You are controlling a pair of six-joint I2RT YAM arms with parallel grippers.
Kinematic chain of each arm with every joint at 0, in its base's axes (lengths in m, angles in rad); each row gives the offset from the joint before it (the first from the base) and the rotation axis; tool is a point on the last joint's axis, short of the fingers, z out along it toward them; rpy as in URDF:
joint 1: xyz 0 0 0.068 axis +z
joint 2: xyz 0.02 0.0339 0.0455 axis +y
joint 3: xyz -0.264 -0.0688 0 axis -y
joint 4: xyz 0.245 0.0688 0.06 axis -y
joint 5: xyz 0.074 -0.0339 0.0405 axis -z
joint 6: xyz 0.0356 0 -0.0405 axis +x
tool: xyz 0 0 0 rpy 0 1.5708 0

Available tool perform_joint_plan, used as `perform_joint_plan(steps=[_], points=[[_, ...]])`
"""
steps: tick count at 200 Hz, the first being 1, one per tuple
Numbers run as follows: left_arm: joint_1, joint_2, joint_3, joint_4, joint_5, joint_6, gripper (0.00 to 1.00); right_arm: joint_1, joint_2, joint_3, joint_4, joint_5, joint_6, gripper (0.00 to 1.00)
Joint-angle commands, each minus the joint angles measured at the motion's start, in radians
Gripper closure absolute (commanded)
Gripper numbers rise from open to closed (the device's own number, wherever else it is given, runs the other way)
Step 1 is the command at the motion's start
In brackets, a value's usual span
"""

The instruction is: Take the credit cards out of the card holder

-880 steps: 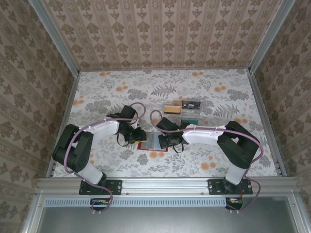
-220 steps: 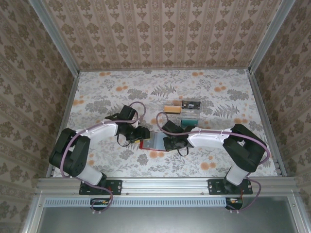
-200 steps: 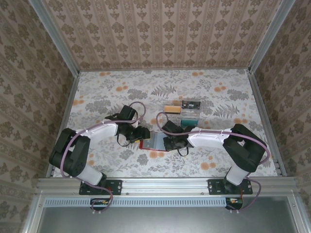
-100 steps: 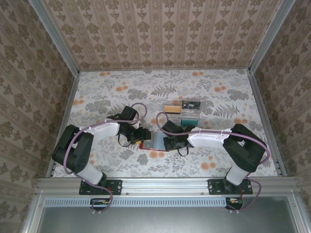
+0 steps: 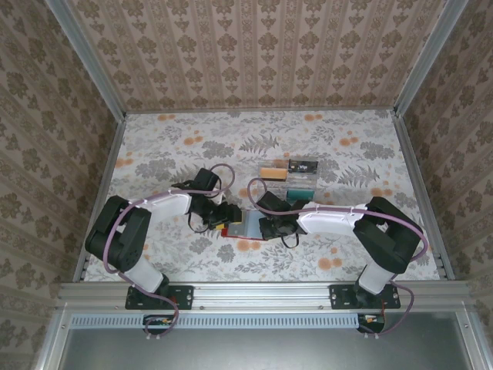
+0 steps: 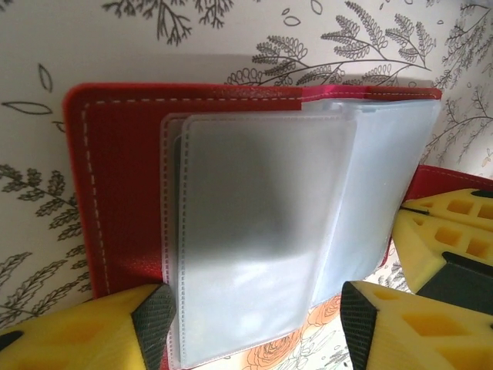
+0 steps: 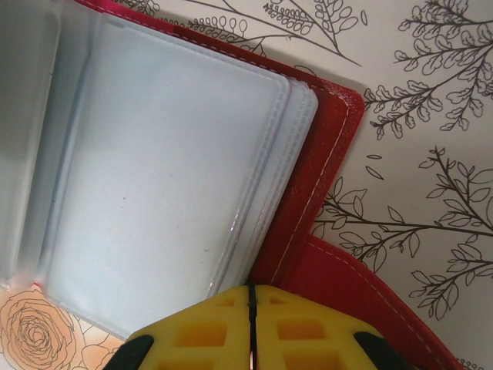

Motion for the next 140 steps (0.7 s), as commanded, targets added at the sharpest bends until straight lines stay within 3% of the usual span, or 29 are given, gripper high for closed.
perform_joint_plan(steps=[1,53,140], points=[[-0.03,0.029,0.005,0.028,0.064,0.01,0.36,-0.006,0.041,-0.028,0.006,-0.015,0.016,0.91],[-0.029,0.011,0.003,0.073,0.133,0.001,0.32,-0.006,0.042,-0.029,0.008,-0.014,0.016,0.91],[-0.03,-0.021,0.011,0.083,0.157,-0.004,0.32,-0.006,0.043,-0.031,0.009,-0.015,0.018,0.91]])
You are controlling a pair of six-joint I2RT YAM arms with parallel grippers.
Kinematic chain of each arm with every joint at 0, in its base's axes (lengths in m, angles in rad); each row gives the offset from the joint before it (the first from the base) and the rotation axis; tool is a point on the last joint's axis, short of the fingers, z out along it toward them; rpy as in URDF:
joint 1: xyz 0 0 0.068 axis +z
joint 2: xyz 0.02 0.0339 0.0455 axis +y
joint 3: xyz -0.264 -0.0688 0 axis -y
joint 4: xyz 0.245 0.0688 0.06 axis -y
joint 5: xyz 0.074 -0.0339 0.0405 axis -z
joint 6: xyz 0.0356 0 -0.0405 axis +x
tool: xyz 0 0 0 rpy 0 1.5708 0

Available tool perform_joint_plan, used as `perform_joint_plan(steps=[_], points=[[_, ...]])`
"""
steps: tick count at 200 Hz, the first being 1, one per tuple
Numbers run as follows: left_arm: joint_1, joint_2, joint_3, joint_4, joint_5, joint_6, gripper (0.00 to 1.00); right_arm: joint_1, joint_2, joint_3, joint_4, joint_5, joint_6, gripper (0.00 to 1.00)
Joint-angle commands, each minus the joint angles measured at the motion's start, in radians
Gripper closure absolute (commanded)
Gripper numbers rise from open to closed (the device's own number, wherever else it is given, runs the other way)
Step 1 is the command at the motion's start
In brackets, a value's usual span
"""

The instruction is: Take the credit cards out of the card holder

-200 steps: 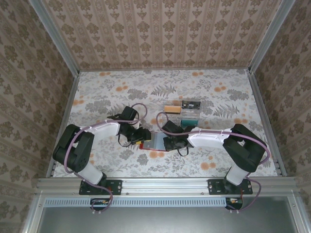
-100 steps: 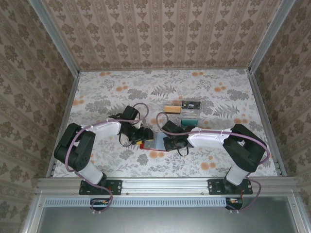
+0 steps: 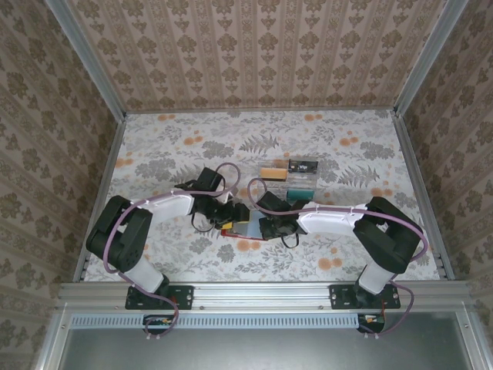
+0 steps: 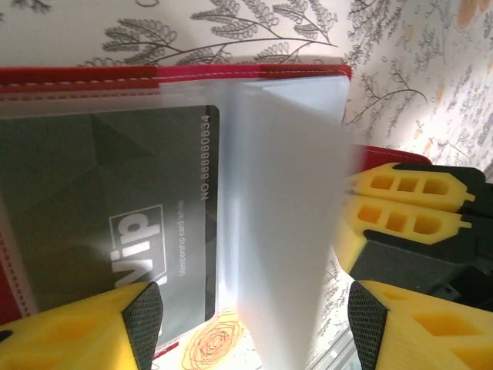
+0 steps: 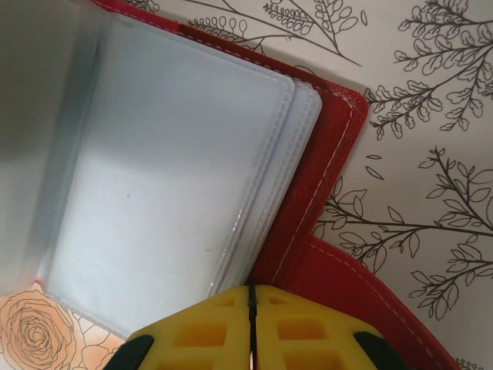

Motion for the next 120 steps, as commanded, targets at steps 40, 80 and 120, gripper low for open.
perform_joint_plan(steps=[40,80,120], points=[[-0.012,-0.015,0.032,0.017,0.054,-0.006,0.32,-0.006,0.028,-0.041,0.008,-0.002,0.025,0.91],[-0.039,0.006,0.083,0.004,0.064,-0.007,0.34,-0.017,-0.047,-0.095,0.03,0.035,0.063,0.9],[-0.087,0.063,0.13,0.014,0.06,-0.024,0.35,-0.046,-0.154,-0.157,0.023,0.052,0.077,0.9]])
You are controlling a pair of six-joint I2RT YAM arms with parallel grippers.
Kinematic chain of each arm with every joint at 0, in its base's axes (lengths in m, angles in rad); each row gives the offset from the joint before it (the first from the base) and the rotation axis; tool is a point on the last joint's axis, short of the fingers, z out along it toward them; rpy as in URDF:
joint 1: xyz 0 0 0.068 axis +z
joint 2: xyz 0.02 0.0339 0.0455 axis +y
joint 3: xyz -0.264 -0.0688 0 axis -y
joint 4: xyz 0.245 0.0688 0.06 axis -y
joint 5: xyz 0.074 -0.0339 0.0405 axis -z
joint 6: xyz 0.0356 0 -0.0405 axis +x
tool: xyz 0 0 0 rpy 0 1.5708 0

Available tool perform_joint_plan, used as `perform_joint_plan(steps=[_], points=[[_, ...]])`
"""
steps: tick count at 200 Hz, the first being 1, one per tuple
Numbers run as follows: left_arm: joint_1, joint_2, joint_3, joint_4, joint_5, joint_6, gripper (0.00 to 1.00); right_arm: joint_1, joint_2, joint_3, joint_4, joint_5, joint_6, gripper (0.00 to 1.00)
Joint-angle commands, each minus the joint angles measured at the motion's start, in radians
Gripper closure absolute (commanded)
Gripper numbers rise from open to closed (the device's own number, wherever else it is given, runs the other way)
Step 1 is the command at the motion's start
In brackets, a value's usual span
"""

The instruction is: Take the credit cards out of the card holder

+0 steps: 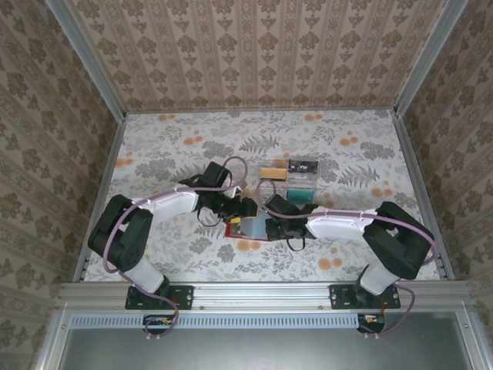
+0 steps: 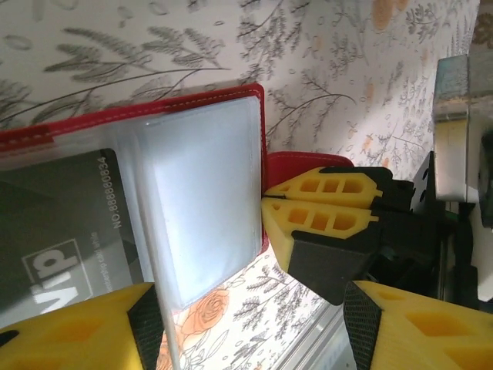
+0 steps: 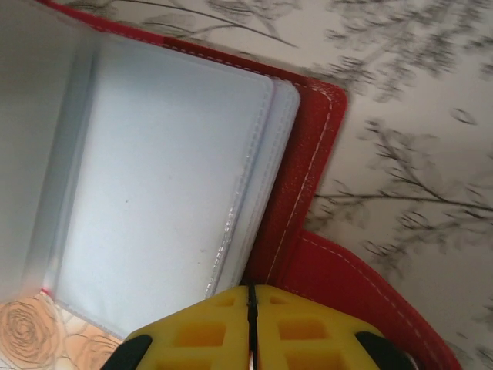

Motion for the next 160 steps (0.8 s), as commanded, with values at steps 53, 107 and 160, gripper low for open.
perform_joint_plan(steps=[53,107,160], points=[[-0.094,0.108,0.096,0.02,0.018,-0.032,0.36,-0.055,-0.174,-0.095,-0.037,0.043,0.029,0.87],[-0.119,0.15,0.159,-0.017,0.011,-0.015,0.39,-0.091,-0.232,-0.104,-0.046,0.034,0.039,0.87],[-0.016,0.033,0.059,-0.035,-0.062,-0.023,0.46,-0.093,-0.193,-0.049,0.01,-0.04,0.023,0.86]])
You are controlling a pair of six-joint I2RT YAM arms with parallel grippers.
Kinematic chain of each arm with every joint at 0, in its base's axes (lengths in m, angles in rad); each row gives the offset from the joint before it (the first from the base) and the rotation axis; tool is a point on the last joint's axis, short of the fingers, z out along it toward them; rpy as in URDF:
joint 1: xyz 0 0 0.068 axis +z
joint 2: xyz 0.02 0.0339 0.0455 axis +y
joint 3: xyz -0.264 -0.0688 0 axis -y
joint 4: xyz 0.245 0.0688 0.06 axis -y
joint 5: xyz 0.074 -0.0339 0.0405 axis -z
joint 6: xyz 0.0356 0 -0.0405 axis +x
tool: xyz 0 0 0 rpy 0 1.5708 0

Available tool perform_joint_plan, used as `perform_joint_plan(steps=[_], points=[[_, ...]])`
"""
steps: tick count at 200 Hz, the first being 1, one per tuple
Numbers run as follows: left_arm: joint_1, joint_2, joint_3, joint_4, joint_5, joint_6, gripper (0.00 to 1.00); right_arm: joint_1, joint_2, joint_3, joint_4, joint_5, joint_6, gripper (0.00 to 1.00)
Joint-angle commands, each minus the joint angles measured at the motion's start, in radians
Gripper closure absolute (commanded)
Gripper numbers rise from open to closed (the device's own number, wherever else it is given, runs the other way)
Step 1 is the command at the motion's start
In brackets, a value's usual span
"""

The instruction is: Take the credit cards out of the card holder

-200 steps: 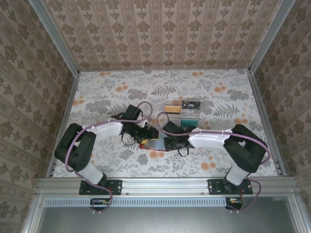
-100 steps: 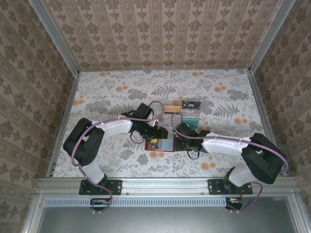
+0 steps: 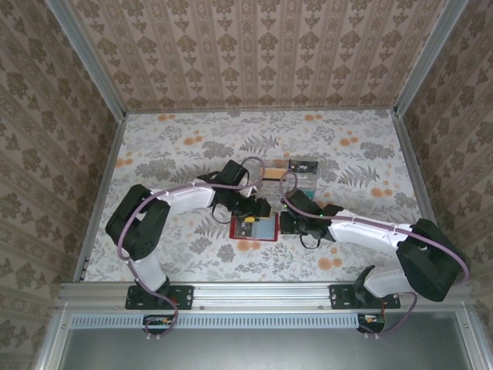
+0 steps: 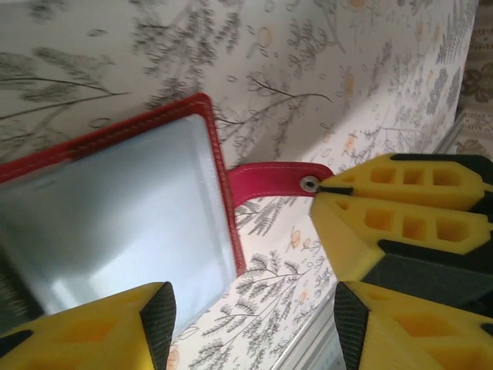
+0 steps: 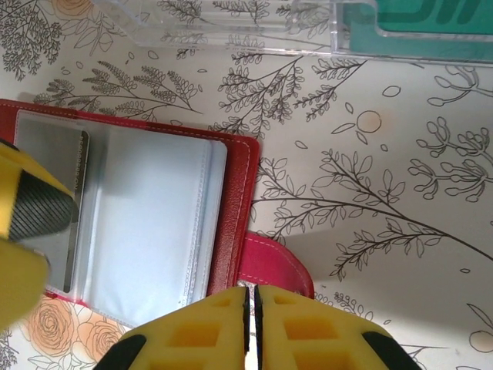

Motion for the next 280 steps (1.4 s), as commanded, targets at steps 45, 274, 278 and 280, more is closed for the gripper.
perform_joint_plan(steps=[45,274,278,280], points=[[0.148,-0.16,-0.157,-0.083,-0.112,0.012,0.59,0.004,0.138,0.101,0.159,-0.182,0.042,0.85],[0.145,-0.073,-0.253,-0.003,-0.117,-0.012,0.89,0.009,0.386,0.144,0.356,-0.381,0.23,0.84],[0.145,-0.072,-0.252,-0.002,-0.117,-0.011,0.89,0.008,0.388,0.145,0.357,-0.385,0.229,0.84],[0.145,-0.073,-0.252,-0.003,-0.117,-0.011,0.89,0.008,0.389,0.145,0.359,-0.385,0.23,0.84]])
